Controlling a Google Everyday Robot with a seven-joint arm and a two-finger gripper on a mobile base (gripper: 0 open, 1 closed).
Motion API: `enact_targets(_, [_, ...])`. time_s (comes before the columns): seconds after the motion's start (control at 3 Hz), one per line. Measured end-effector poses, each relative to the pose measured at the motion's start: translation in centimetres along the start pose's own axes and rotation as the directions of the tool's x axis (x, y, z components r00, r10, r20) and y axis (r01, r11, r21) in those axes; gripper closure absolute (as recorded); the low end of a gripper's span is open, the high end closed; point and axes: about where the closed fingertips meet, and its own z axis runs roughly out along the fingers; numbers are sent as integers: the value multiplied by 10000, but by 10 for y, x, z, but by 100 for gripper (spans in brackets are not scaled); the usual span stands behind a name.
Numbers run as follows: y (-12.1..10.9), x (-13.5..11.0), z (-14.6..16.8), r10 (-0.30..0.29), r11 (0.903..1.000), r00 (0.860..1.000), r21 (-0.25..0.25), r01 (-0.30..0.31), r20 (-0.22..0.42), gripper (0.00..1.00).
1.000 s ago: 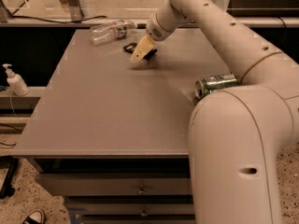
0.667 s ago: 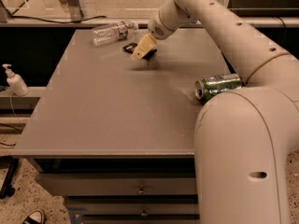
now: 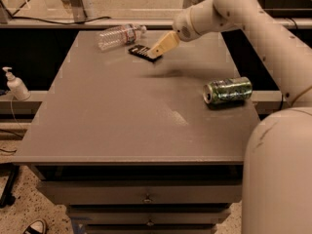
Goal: Move rxbar chocolate near water bottle
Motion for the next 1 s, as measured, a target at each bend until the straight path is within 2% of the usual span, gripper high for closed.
enact_targets(0.33, [-10, 11, -46, 399, 9984, 9939, 364, -438, 1025, 0])
enact_targets(0.67, [-22, 24, -92, 493, 9940, 9863, 886, -639, 1576, 0])
enact_targets(1.0, [-41, 37, -154, 216, 9856, 9798, 1601, -542, 1986, 0])
